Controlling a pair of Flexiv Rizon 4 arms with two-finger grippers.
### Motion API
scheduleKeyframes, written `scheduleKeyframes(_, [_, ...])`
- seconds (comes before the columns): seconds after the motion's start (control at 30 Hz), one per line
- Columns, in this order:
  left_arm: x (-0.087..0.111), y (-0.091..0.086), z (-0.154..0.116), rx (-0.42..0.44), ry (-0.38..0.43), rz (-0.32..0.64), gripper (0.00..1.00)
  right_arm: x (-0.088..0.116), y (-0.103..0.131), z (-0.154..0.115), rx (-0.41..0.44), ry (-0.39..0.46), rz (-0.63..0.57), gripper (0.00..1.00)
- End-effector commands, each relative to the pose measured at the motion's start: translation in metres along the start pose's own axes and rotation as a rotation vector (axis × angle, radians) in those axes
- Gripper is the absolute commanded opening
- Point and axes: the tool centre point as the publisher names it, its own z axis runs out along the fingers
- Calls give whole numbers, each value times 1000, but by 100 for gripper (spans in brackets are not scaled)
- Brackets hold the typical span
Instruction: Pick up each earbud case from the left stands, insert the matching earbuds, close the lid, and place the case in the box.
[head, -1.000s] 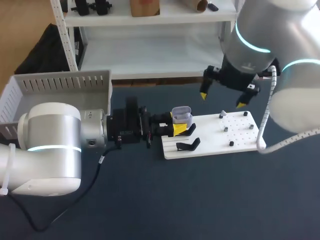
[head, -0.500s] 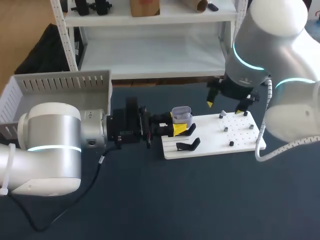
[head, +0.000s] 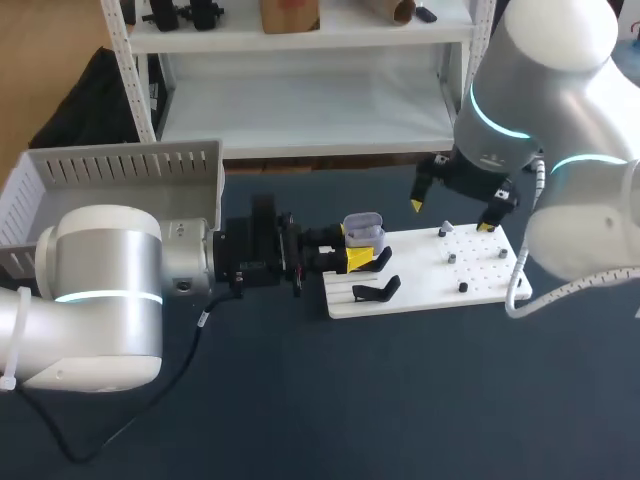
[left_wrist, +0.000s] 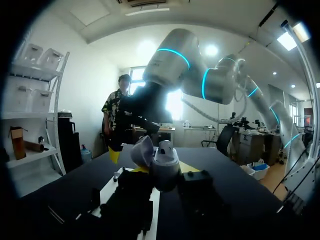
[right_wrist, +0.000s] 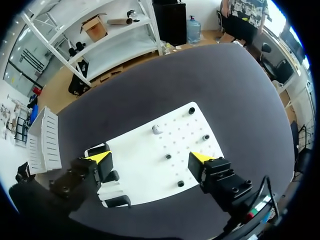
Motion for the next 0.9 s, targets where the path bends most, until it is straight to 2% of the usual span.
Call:
scheduleKeyframes(0.03, [1,-1,0,-5,-3,1,0,-4,1,17,5,8,29,100])
scheduleKeyframes(0.33, [1,-1,0,-5,-3,1,0,-15,-2,45,-1,24,19,100])
scheduleKeyframes(0.4, [1,-1,0,-5,-3,1,0,-16,-3,49,3,30,37,85])
scheduleKeyframes(0.5, [1,-1,0,-5,-3,1,0,-20,-5,57,8,25,31,73])
scheduleKeyframes(0.53, [1,-1,0,-5,-3,1,0,-21,-5,57,8,25,32,63])
scheduleKeyframes(0.6, [1,-1,0,-5,-3,1,0,-22,-5,58,6,24,34,56])
scheduleKeyframes(0.67, [1,-1,0,-5,-3,1,0,-23,-5,59,4,24,28,45])
scheduleKeyframes(0.9, [1,-1,0,-5,-3,1,0,-21,-6,62,5,35,19,46])
